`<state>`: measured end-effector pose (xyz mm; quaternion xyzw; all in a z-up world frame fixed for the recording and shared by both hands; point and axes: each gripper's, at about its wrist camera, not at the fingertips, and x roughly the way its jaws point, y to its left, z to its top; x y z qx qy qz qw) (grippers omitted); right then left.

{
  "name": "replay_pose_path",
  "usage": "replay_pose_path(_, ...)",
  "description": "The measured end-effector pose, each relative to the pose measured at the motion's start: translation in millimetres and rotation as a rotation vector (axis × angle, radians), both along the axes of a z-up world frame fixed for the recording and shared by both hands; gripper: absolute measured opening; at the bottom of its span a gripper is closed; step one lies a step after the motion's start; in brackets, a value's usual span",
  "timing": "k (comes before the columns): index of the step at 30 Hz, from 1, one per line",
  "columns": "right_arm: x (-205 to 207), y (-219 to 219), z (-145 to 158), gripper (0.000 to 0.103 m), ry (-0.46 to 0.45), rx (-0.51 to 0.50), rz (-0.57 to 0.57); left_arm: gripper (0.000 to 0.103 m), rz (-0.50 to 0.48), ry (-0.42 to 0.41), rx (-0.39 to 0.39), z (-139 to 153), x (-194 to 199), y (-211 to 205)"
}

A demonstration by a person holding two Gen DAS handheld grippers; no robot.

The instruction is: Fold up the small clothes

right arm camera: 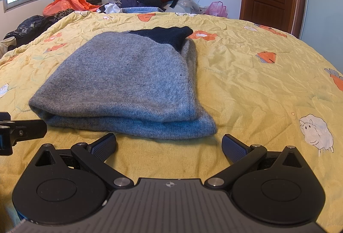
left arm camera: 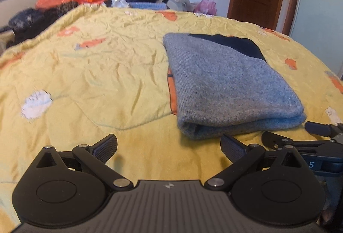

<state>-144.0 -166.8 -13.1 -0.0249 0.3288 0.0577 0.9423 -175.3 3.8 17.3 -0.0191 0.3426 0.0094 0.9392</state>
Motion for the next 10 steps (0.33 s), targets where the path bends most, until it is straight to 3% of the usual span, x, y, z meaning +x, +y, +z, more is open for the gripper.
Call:
replay_pose_path(5, -10, 3, 13, 0.103, -0.026, 0.021, -0.045, 0.103, 0.024, -0.048, 0.064, 18, -9, -8)
replay_pose_path(10, -18, 15, 34, 0.103, -0.061, -0.004, -0.040, 0.103, -0.036, -0.110, 0.050, 40, -25, -10)
